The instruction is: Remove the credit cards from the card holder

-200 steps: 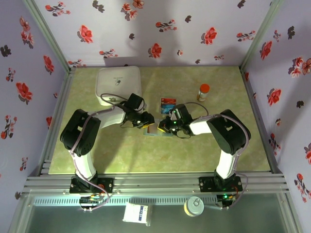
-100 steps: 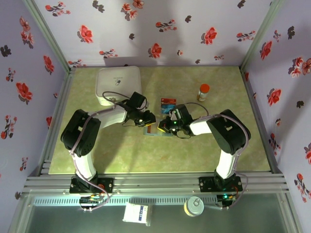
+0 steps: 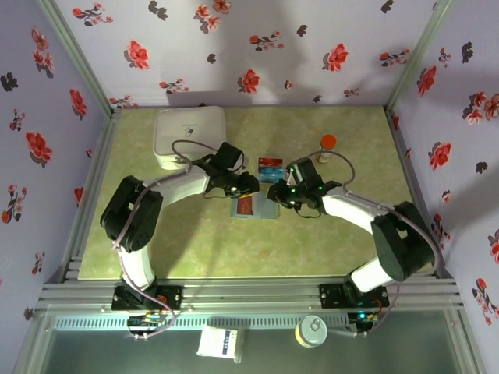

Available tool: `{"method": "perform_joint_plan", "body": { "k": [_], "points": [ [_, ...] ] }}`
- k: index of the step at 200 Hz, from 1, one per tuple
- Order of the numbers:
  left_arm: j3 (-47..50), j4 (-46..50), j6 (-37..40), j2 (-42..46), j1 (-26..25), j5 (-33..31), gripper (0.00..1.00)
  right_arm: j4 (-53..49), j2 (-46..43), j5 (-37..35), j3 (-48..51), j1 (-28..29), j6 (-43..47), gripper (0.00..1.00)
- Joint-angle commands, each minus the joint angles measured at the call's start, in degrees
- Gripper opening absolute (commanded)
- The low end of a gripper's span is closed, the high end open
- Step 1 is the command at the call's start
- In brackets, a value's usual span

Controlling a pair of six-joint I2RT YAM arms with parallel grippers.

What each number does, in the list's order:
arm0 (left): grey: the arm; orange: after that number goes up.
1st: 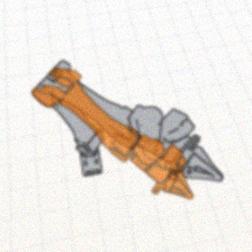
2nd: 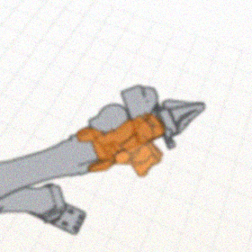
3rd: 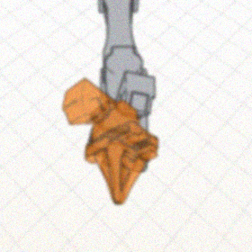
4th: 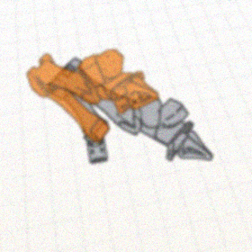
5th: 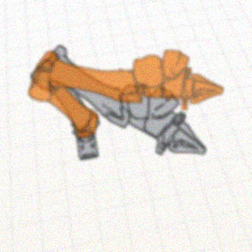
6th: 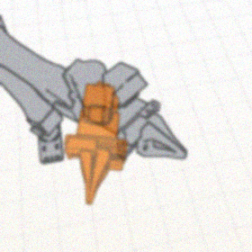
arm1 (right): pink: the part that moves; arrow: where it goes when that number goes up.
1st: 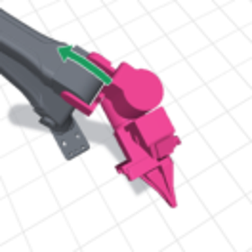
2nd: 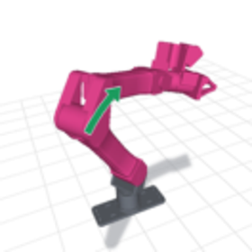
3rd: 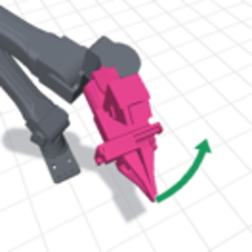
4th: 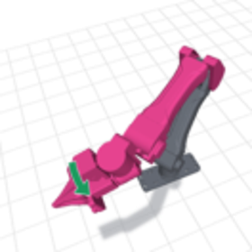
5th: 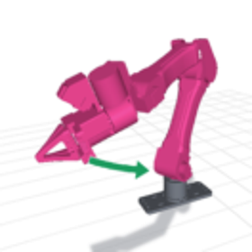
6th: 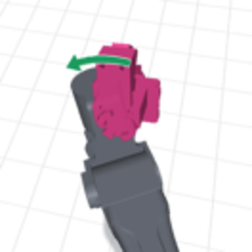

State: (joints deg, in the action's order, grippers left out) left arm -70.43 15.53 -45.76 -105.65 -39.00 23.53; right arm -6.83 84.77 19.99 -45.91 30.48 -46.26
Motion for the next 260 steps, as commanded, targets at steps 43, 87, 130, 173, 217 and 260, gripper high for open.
{"method": "perform_joint_plan", "body": {
  "k": [43, 87, 130, 173, 217, 260],
  "points": [
    [-5.3, 0.6, 0.9, -8.3, -3.1, 2.5, 0.2, -13.2, -6.8, -7.8, -0.1, -1.7, 5.1, 0.27],
    [-5.5, -1.1, 0.5, -11.4, -3.2, 3.1, 0.19, -13.7, -7.9, -8.3, 1.1, -1.7, 4.6, 0.28],
    [-6.7, -0.8, 1.2, -8.6, -3.1, 3.1, 0.3, -13.6, -7.3, -8.3, 1.6, -1.7, 4.2, 0.3],
    [-7.8, 2.5, 3.8, -4.1, -1.8, 0.8, 0.38, -12.9, -4.8, -7.7, 1.4, -1.7, 4.2, 0.33],
    [-1.7, 2.5, 5.0, -1.3, 0.6, -0.5, 0.39, -10.9, -0.9, -6.3, 0.8, -1.7, 4.2, 0.35],
    [5.7, 0.0, 4.7, 1.3, 2.2, -0.5, 0.39, -8.8, 3.0, -5.3, -1.1, -1.5, 4.3, 0.35]
  ]
}}
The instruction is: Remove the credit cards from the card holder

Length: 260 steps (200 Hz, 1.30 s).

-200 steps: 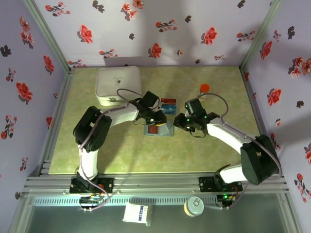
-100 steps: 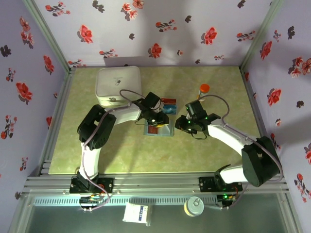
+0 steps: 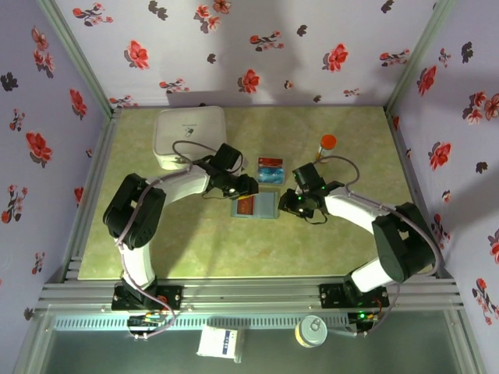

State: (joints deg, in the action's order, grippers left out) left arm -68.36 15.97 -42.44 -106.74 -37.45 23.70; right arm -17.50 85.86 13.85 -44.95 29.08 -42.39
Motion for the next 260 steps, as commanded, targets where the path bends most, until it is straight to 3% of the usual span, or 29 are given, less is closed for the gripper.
{"method": "perform_joint_plan", "body": {
  "k": [1, 108, 214, 260],
  "points": [
    [3.7, -0.5, 1.3, 2.5, 0.7, -0.7, 0.39, 1.9, 2.1, 0.9, -2.1, -0.1, 0.4, 0.35],
    [12.5, -3.6, -0.3, 7.3, 1.9, -1.2, 0.38, -1.0, 8.3, -0.6, -8.1, 1.4, 4.2, 0.27],
    [15.9, -3.0, -1.0, 13.0, 2.5, -2.0, 0.38, -9.9, 1.6, -4.8, -13.3, 6.0, 3.7, 0.28],
    [13.5, -1.4, 1.0, 13.3, 4.8, -2.5, 0.33, -5.2, 4.0, -0.6, -15.4, 7.4, 0.9, 0.28]
  ]
}}
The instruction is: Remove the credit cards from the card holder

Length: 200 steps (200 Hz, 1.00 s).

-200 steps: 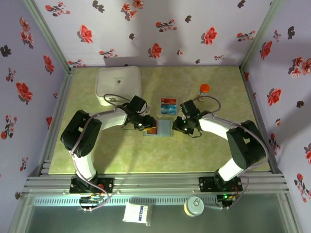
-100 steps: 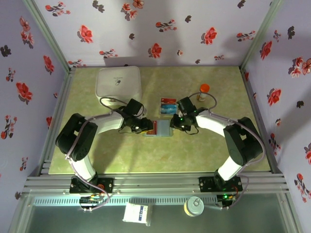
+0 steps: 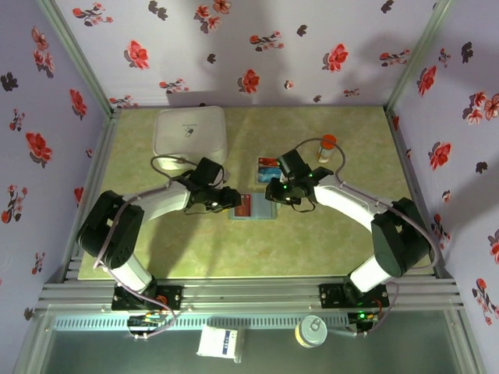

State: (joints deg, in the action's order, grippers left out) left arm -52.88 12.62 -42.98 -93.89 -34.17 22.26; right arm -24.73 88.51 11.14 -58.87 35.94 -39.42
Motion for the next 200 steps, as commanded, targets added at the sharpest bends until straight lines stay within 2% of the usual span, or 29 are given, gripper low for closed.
{"method": "perform_joint_plan", "body": {
  "k": [1, 23, 90, 200],
  "points": [
    [-2.0, 2.0, 1.7, 0.3, 1.6, -1.1, 0.33, 2.2, 1.5, 2.3, -1.5, 0.6, -2.1, 0.28],
    [-3.0, 2.1, 2.4, -1.7, 2.7, 0.2, 0.25, 5.5, 4.6, 5.1, -2.9, 1.4, -3.9, 0.27],
    [-4.3, 1.3, 3.3, -7.2, 3.1, 2.3, 0.12, 12.5, 14.0, 8.5, -5.3, 3.3, -6.7, 0.26],
    [-2.7, 1.4, 3.8, -8.8, 3.9, 2.2, 0.06, 16.4, 19.2, 10.9, -5.1, 3.3, -7.4, 0.23]
  ]
}}
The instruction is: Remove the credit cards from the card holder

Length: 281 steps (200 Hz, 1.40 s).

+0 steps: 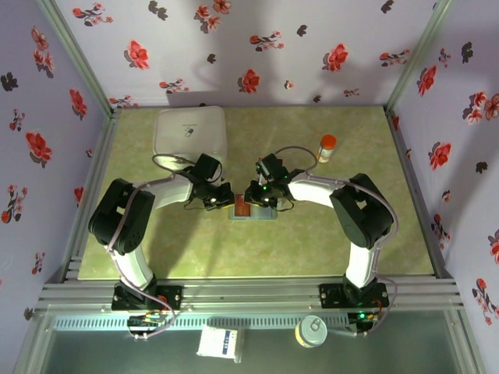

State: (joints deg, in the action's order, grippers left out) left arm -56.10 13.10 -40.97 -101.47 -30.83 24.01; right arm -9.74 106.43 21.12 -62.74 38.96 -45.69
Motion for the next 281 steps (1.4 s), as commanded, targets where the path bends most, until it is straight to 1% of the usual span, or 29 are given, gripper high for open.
{"method": "perform_joint_plan", "body": {
  "k": [1, 63, 114, 182, 244, 281],
  "points": [
    [0.5, 1.0, 1.8, -1.2, 0.6, 0.4, 0.06, 1.4, 1.4, 0.9, -1.2, 0.2, -1.1, 0.23],
    [0.9, 1.3, 2.2, -1.5, 0.8, 0.3, 0.04, 1.5, 2.7, 0.9, -0.9, 0.2, -1.0, 0.23],
    [1.1, 1.7, 2.3, -1.5, 1.0, 0.1, 0.02, -2.3, 2.4, -2.1, -1.2, 0.2, 1.0, 0.23],
    [1.0, 2.1, 2.3, -0.3, 0.9, 0.0, 0.0, -5.5, -0.2, -4.7, -1.6, 0.2, 2.5, 0.22],
    [-0.7, 4.2, 2.1, 3.2, 1.0, 0.1, 0.0, -5.8, -3.0, -5.1, -1.2, 0.3, 2.4, 0.23],
    [-1.8, 4.4, 1.3, 4.2, 0.1, 0.5, 0.0, -4.3, -3.9, -4.3, -0.4, 0.3, 1.7, 0.24]
  ]
}}
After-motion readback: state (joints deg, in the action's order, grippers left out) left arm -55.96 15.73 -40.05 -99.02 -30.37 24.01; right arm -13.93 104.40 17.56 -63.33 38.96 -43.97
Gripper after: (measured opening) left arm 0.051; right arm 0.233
